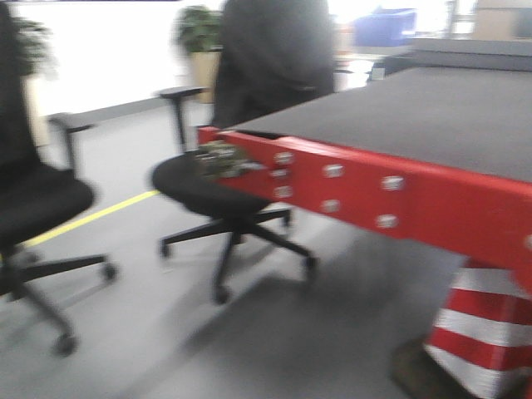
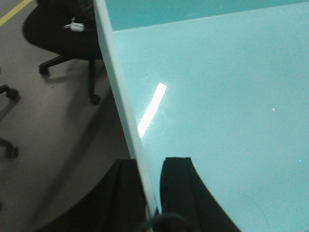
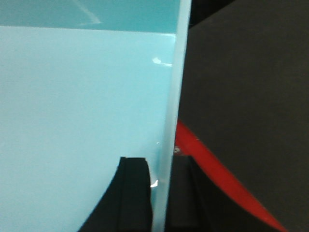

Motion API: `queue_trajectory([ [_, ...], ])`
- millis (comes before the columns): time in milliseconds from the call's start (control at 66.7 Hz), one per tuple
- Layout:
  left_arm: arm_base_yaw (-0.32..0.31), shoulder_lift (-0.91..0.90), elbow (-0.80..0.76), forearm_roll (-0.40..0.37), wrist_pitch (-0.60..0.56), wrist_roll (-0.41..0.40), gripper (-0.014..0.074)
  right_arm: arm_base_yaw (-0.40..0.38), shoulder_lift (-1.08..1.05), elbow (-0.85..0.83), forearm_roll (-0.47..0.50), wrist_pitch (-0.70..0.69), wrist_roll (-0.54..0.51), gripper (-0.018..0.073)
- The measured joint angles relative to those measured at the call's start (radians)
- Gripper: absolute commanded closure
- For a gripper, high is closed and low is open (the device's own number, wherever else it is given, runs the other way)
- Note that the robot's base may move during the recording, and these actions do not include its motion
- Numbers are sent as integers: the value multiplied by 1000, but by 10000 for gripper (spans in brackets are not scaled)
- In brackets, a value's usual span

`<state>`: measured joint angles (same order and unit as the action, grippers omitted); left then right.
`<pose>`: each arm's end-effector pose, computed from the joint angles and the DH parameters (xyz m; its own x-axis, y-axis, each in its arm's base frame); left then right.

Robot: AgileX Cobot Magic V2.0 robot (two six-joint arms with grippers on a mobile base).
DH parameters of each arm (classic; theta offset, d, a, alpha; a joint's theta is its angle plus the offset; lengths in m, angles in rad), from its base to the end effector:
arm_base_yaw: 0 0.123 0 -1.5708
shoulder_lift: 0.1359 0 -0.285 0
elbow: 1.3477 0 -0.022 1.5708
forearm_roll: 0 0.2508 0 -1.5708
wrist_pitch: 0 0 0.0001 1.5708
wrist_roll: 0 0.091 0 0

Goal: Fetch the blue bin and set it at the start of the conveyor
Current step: 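Drive up to the red-framed conveyor holding the bin with both grippers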

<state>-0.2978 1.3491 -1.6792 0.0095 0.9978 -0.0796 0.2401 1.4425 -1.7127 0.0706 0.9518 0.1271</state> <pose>0.2602 -0.0791 0.4787 -0.5442 0.0892 -0.8342 0.2472 0.9672 -0.0578 0.2947 0.0775 0.4655 -0.5828 0.0293 -0.8121 -0.1888 0.9671 0.1704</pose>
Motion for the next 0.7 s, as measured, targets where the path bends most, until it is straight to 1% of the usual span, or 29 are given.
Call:
queue_trajectory([
  [705,0,0,0,3,-2,0,707,0,0,0,0,0,0,711],
])
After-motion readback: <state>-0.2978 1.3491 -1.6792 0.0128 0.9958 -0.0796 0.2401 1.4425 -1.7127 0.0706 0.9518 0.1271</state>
